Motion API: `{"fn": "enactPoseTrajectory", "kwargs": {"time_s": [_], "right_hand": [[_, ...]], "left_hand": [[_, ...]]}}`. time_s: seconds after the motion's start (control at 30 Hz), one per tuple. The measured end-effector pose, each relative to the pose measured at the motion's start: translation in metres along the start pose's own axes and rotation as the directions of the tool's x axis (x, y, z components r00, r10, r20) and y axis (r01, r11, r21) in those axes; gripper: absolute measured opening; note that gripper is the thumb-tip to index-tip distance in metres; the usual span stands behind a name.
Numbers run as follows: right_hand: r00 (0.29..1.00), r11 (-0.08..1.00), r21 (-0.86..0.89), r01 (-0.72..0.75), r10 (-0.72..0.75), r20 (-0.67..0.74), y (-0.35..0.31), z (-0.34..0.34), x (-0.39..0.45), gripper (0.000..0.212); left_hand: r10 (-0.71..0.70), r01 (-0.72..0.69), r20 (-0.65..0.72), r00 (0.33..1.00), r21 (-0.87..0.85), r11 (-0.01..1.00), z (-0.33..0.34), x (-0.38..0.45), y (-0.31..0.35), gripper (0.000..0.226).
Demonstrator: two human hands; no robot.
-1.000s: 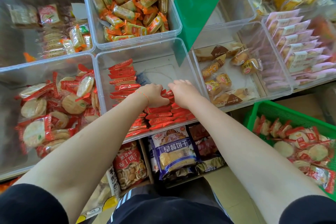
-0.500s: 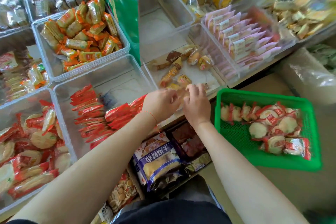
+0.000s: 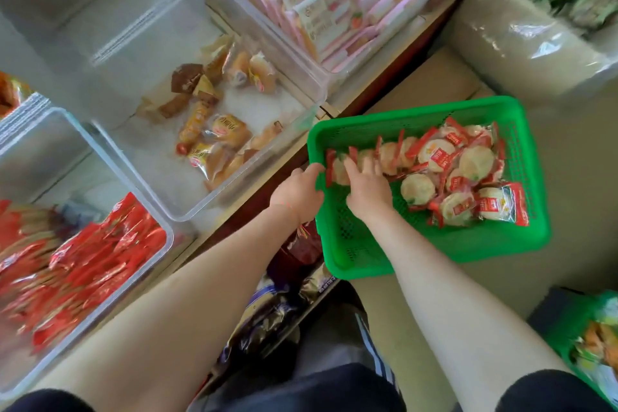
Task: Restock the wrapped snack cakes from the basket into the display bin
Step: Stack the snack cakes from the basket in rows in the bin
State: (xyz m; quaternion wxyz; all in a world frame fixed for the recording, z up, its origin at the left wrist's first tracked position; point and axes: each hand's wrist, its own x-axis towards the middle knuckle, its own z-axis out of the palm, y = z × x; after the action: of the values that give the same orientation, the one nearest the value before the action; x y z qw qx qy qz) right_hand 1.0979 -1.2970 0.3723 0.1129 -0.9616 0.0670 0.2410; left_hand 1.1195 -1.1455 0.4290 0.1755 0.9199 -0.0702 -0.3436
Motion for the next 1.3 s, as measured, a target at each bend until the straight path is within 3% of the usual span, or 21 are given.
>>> {"fn": "enactPoseTrajectory", "kwargs": {"time_s": [0.1,0.27,0.4,0.57,0.67,0.73,0.83,0.93,1.0,1.07,1.2,1.3], "right_hand": [[0.999,0.994,-0.101,0.042,-0.04,0.026,-0.001,0.013,0.017,0.078],[0.998,0.973,-0.228,-0.044,0.053,0.035,-0.005,0.026,0.039,0.076],[0.989,0.959,-0.245,-0.145,0.141,-0.032,-0.012,0.031,0.046,0.063],[0.972,0.987,-0.131,-0.095,0.064,-0.226,-0.015,0.026,0.036,0.04],[0.964,0.994,0.104,-0.03,0.056,-0.26,-0.013,0.014,0.023,0.044],[0.961,0.897,0.439,-0.061,0.172,-0.218,-0.013,-0.001,0.012,0.035],[0.963,0.525,0.848,-0.067,0.255,-0.082,-0.013,-0.033,-0.013,0.017],[0.983,0.294,0.955,-0.023,0.183,-0.033,-0.019,-0.067,-0.039,0.014],[1.0,0.262,0.965,-0.001,0.005,0.0,-0.032,-0.083,-0.051,0.012],[0.992,0.292,0.956,-0.01,-0.117,0.046,-0.056,-0.094,-0.059,0.019],[0.96,0.411,0.906,-0.097,-0.202,0.195,-0.117,-0.105,-0.069,0.081],[0.934,0.356,0.925,-0.13,-0.27,0.235,-0.167,-0.105,-0.083,0.067]], "left_hand": [[-0.008,0.006,-0.05,0.999,-0.043,0.999,0.004,0.012,-0.002,0.047],[-0.019,0.007,-0.061,0.998,-0.187,0.982,0.007,0.023,-0.01,0.04],[-0.019,0.009,-0.07,0.997,-0.144,0.99,0.005,0.023,-0.011,0.038],[-0.012,0.003,-0.086,0.996,-0.111,0.994,0.005,0.019,-0.007,0.039],[-0.016,0.01,-0.055,0.998,-0.111,0.994,0.003,0.015,-0.003,0.044],[-0.022,0.02,-0.014,1.0,-0.115,0.993,0.0,0.011,0.0,0.048],[-0.026,0.019,-0.039,0.999,-0.172,0.985,-0.01,-0.002,0.007,0.045],[-0.011,-0.042,-0.165,0.986,-0.316,0.948,-0.028,-0.028,0.006,0.05],[0.001,-0.09,-0.232,0.973,-0.376,0.922,-0.042,-0.049,-0.001,0.049],[-0.036,-0.088,-0.224,0.974,-0.516,0.852,-0.056,-0.069,-0.016,0.047],[-0.107,-0.012,-0.069,0.992,-0.889,0.459,-0.079,-0.11,-0.061,0.059],[-0.156,-0.073,-0.12,0.981,-0.959,0.275,-0.095,-0.142,-0.107,0.043]]}}
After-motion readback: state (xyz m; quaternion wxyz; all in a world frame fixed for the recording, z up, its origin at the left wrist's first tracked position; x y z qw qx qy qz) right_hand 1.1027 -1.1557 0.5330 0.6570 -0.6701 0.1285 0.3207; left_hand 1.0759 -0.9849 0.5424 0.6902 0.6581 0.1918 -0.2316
